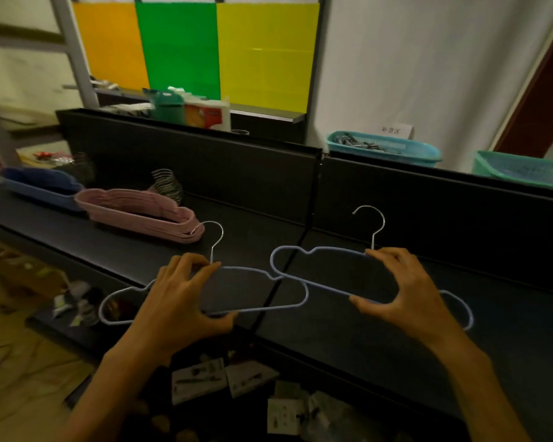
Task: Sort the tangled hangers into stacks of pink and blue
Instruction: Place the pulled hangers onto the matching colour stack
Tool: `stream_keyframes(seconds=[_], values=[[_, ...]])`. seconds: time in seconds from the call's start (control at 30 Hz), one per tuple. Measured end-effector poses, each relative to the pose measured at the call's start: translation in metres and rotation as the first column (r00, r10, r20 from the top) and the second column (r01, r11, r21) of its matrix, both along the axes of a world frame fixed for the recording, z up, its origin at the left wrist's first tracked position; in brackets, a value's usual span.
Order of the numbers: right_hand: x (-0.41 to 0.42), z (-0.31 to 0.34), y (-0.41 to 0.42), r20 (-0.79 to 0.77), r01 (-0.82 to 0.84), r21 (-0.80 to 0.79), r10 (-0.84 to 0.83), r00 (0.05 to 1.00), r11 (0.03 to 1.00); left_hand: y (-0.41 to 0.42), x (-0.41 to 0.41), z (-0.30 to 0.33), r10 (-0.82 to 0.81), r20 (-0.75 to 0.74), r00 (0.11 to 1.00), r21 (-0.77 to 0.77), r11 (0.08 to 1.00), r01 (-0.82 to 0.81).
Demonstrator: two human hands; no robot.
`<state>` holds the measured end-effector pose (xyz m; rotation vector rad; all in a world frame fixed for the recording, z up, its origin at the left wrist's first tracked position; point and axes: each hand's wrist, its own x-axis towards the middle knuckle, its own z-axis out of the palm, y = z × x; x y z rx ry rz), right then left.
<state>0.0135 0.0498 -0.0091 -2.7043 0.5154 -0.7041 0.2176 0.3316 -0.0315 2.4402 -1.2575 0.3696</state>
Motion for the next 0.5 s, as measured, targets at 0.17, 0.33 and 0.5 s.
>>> stream_keyframes(seconds=[0.17,0.33,0.5], values=[[0.074,0.004,0.076,0.018,-0.082,0.001,0.082,0.996,0.997,0.09,0.054,0.0,0.089,0.025,0.996,-0.027,0.996,-0.089],[0.152,0.002,0.148,0.017,-0.121,-0.006,0.121,0.992,0.993,0.177,0.11,-0.004,0.168,0.048,0.985,-0.024,0.986,-0.167],[0.225,0.003,0.21,0.01,-0.175,-0.014,0.175,0.985,0.985,0.253,0.162,-0.012,0.239,0.046,0.97,-0.021,0.971,-0.239]])
